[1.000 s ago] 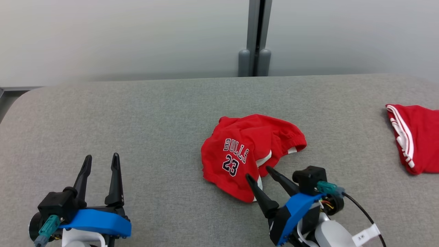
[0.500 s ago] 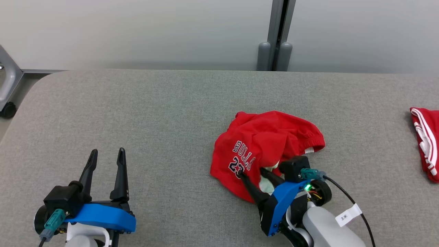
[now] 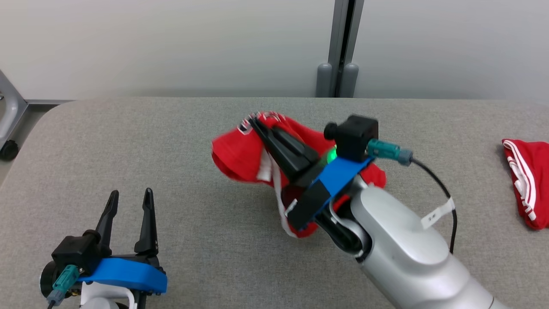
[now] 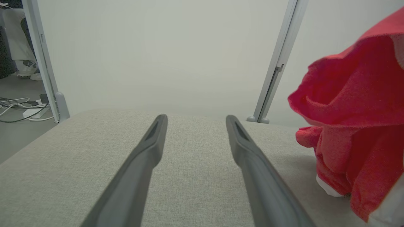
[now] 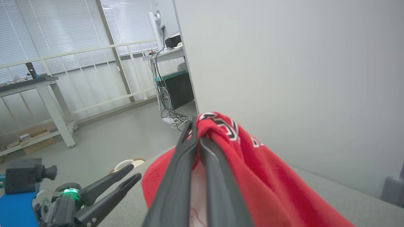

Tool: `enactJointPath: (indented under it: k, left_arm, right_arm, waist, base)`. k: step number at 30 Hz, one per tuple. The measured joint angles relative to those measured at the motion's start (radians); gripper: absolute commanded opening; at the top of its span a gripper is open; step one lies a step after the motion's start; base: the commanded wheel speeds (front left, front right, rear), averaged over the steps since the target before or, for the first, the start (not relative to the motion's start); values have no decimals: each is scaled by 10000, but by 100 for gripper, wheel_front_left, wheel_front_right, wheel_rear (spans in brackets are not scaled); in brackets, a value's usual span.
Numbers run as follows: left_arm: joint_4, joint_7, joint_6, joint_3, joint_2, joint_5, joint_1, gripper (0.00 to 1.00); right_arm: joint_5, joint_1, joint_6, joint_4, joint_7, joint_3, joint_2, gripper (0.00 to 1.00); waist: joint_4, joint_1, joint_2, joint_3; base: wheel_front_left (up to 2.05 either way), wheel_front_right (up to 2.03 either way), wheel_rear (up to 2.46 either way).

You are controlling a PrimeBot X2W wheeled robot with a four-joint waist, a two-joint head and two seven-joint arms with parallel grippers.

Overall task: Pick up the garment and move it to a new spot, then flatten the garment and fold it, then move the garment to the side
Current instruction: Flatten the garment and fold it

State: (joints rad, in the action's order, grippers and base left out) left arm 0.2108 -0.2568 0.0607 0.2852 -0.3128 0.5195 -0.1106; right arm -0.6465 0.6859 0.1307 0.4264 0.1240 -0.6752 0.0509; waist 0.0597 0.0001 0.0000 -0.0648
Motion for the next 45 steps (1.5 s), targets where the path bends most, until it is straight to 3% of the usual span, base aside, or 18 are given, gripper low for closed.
enactJointPath:
  k: [5, 8, 22, 24, 25, 26, 35, 45]
  left_arm:
    - [44, -6, -13, 12, 27, 0, 95, 100]
    - [58, -15, -54, 35, 67, 2, 188, 100]
    - [65, -33, -174, -13, 190, -33, 27, 100]
    - [88, -33, -184, -42, 188, -42, -17, 100]
    - [104, -35, -188, -56, 190, -75, -46, 100]
    - [121, -35, -190, -73, 190, -92, -78, 100]
    - [213, -46, -278, -136, 272, -127, -169, 100]
    - [272, -46, -410, -221, 343, -230, -173, 100]
  right_arm:
    - [-773, 1040, 0, -1074, 119, -213, -12, 0]
    - [-1020, 1220, 0, -1237, 253, 203, -25, 0]
    - [-107, -1767, -2, 2151, 548, 4134, 389, 0]
    - [54, -1990, 0, 2320, 639, 4527, 385, 11]
    - [121, -2111, -2, 2368, 702, 4723, 382, 36]
    - [169, -2241, 0, 2374, 744, 4897, 380, 100]
    - [1074, -3456, 0, 1647, 828, 6213, 516, 100]
    - [2849, -4768, 0, -1089, 182, 6318, 441, 100]
  waist:
    - [-33, 0, 0, 189]
    - [-54, -1, 0, 291]
    - [-204, 0, 0, -210]
    - [-278, -1, 0, -261]
    - [-317, -1, 0, -278]
    - [-356, -1, 0, -291]
    - [-671, 0, 0, -333]
    - [-853, -1, 0, -267]
  base:
    - [0, 0, 0]
    - [0, 0, 0]
    - [0, 0, 0]
    - [0, 0, 0]
    - [0, 0, 0]
    - [0, 0, 0]
    - [0, 0, 0]
    - [0, 0, 0]
